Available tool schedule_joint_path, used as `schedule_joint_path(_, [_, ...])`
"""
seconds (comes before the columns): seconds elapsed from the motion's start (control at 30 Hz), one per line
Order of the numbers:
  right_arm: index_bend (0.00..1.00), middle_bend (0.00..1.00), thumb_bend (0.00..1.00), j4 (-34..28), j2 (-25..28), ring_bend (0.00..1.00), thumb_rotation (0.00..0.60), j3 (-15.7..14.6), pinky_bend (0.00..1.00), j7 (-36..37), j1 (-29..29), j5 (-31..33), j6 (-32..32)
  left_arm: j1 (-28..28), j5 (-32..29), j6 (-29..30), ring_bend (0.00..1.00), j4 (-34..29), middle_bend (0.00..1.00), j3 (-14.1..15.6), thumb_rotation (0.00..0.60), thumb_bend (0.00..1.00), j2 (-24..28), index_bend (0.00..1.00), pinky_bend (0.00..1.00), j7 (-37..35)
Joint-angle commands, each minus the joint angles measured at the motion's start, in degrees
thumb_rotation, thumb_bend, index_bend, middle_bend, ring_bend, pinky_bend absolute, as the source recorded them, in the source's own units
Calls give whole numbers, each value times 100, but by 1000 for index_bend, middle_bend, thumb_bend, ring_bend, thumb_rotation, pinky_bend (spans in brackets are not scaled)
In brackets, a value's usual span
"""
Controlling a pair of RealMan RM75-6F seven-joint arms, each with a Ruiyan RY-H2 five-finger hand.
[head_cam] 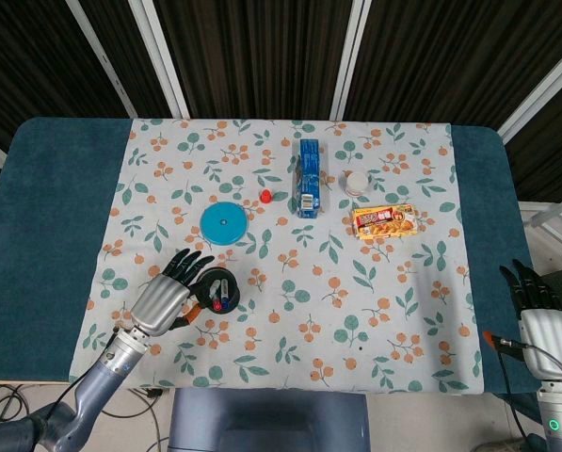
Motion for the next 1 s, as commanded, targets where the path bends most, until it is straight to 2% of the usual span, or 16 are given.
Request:
schedule_joint_path(0.03, [98,20,99,0,1,75,600,-1,187,2,-1,-1,1,-8,1,-4,0,8,88,14,600,378,-11,474,0,22])
schedule_joint_path(0.47, [98,20,99,-2,7,75,600,-3,187,11,-1,-6,-1,-51,-68,-37,0,40,88,35,600,379,-61,475,0,93])
schedule_joint_path(1.0, [98,20,99,-15,13,75,600,-7,187,0,1,8,-21,-96,-88,-53,0,-21,86,64,600,379,-75,419,0,191])
